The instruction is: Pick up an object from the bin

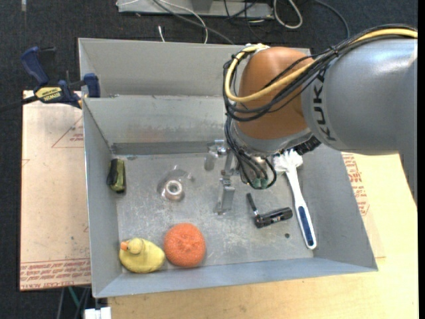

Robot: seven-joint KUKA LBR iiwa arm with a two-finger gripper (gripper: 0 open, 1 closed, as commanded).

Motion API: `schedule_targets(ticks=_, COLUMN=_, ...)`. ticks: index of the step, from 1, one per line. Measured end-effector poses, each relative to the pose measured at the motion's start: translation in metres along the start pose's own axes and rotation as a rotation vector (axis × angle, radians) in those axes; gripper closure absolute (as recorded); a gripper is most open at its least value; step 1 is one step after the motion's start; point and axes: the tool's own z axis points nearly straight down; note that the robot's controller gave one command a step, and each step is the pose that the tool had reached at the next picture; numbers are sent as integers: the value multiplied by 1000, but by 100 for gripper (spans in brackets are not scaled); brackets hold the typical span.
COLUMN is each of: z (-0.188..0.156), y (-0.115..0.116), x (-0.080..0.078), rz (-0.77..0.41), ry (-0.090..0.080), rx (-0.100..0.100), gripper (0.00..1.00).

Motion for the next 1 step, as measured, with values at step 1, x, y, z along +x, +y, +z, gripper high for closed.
schedule_targets(ticks=1, z=0, y=0, x=0, rz=0, ry=0, rx=0, gripper=0)
